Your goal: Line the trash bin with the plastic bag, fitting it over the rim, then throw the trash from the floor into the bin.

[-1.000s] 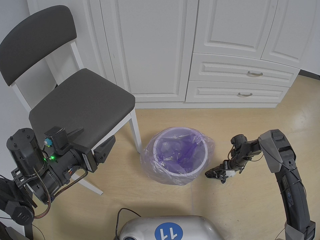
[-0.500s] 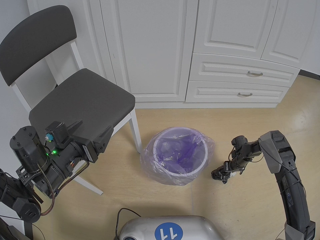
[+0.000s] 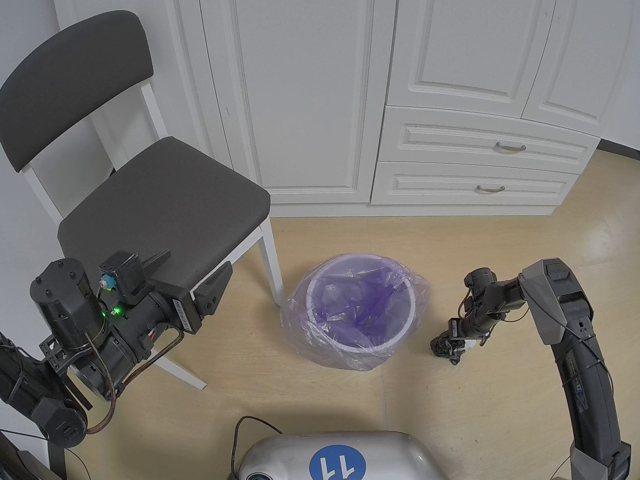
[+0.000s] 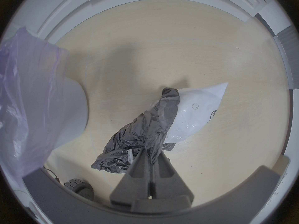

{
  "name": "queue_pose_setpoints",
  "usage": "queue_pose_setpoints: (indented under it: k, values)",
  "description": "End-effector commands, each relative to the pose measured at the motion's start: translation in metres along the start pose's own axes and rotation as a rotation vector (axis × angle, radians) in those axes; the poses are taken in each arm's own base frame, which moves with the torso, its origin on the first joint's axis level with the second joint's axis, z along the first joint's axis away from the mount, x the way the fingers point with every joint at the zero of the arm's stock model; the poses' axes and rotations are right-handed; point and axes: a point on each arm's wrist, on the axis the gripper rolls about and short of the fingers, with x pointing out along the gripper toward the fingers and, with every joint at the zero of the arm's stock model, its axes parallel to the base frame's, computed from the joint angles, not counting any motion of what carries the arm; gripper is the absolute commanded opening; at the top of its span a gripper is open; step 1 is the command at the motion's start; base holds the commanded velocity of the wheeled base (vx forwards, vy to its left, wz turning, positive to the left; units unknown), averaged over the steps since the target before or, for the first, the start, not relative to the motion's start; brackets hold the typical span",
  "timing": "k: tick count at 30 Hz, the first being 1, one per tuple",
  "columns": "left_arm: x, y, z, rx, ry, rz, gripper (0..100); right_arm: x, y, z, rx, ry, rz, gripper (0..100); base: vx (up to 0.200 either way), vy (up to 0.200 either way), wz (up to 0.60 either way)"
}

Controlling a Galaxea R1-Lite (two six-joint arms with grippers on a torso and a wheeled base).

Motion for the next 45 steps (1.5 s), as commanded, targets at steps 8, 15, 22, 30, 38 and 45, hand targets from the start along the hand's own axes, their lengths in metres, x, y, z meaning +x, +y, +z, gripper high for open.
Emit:
queue_pose_setpoints:
  k: [8,15,22,30,38,45]
  values:
    - [0.003,-0.004,-0.006,0.002,0.013,-0.015,100,-0.108,-0.013,0.041,0.163,-0.127,0.147,0,0.0,0.0,0.0]
    - [0.0,-0.003,-0.001,-0.003,-0.013,-0.009,100,-0.179,-0.021,0.031,0.19,-0.245,0.178,0,0.0,0.0,0.0]
    - [-0.004,-0.003,0.003,-0.004,-0.032,-0.012,100,-0.239,-0.007,0.012,0.174,-0.376,0.213,0,0.0,0.0,0.0]
    - [-0.006,-0.001,0.008,-0.005,-0.053,-0.005,100,-0.337,0.025,-0.004,0.099,-0.534,0.287,0,0.0,0.0,0.0]
    - [-0.004,-0.001,0.006,-0.004,-0.044,-0.006,100,-0.383,0.077,-0.03,0.025,-0.569,0.348,0,0.0,0.0,0.0]
    - [-0.004,-0.001,0.006,-0.004,-0.045,-0.006,100,-0.367,0.128,-0.053,0.039,-0.449,0.446,0,0.0,0.0,0.0]
